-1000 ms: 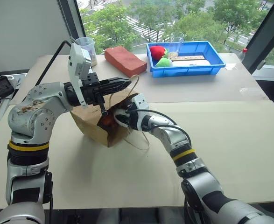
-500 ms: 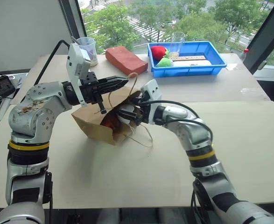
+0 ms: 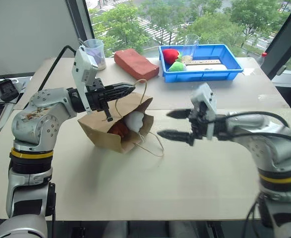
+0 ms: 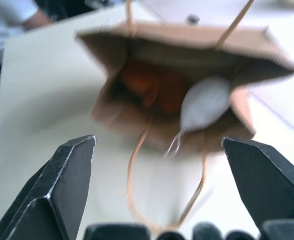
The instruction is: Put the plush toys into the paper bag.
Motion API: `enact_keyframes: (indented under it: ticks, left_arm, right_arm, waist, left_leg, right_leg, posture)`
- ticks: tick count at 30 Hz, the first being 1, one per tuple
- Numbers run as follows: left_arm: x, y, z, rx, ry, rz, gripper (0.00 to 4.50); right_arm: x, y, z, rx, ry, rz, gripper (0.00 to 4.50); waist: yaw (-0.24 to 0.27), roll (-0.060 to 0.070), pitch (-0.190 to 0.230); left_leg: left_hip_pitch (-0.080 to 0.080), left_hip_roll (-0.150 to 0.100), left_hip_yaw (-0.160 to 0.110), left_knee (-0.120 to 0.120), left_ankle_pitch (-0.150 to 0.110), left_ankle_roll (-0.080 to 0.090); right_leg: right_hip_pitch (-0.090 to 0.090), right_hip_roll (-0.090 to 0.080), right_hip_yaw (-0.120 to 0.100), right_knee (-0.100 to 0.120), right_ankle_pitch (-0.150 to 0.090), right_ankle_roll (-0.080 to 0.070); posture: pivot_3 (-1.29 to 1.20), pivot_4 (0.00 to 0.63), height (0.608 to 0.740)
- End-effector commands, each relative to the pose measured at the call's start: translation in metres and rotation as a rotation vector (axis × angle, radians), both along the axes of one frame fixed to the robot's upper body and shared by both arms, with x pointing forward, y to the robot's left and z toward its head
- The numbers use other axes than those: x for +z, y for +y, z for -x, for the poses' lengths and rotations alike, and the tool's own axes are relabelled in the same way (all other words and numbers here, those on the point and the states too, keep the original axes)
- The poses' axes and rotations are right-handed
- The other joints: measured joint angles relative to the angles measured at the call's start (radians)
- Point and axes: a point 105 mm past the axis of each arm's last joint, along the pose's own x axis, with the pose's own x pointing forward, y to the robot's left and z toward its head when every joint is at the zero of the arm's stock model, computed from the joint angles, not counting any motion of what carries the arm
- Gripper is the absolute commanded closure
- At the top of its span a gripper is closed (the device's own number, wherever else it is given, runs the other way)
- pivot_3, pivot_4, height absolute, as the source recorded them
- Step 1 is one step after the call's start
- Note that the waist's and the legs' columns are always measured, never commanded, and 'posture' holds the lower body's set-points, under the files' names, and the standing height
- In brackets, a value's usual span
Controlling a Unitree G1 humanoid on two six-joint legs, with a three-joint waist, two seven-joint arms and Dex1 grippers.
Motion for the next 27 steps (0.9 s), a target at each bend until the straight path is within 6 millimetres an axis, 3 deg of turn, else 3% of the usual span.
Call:
enact_keyframes:
  ticks: [1, 14, 23, 27]
  left_arm:
    - [0.013, 0.0, 0.004, -0.005, -0.066, 0.0, 4.5]
    - [0.013, 0.003, 0.006, -0.003, -0.065, -0.011, 4.5]
    - [0.013, 0.001, 0.007, -0.007, -0.068, -0.013, 4.5]
    - [0.012, 0.0, 0.008, -0.004, -0.068, -0.014, 4.5]
  right_arm:
    - [-0.007, -0.001, 0.009, 0.085, -0.078, 0.082, 0.03]
    - [-0.056, 0.004, 0.009, 0.12, -0.05, 0.12, 0.03]
    - [-0.084, 0.045, -0.015, 0.082, -0.031, 0.06, 0.03]
    - [-0.101, 0.054, -0.027, 0.06, -0.026, 0.078, 0.03]
  waist:
    - [0.0, 0.0, 0.0]
    - [0.005, 0.0, 0.0]
    - [0.003, -0.001, 0.0]
    - [0.006, -0.001, 0.0]
  left_leg:
    - [0.0, 0.0, 0.0, 0.0, 0.0, 0.0]
    - [0.0, 0.0, 0.0, 0.001, 0.0, 0.0]
    - [0.001, 0.0, 0.0, 0.002, 0.001, -0.001]
    - [0.001, 0.0, 0.0, 0.001, 0.001, -0.001]
  right_leg:
    - [0.0, 0.0, 0.0, 0.0, 0.0, 0.0]
    - [0.0, 0.0, 0.0, 0.0, 0.0, 0.0]
    - [0.0, 0.0, 0.0, 0.001, 0.0, 0.0]
    - [0.0, 0.0, 0.0, 0.001, 0.0, 0.0]
  posture:
    - [0.0, 0.15, 0.74]
    - [0.0, 0.15, 0.74]
    - [0.0, 0.15, 0.74]
    - [0.0, 0.15, 0.74]
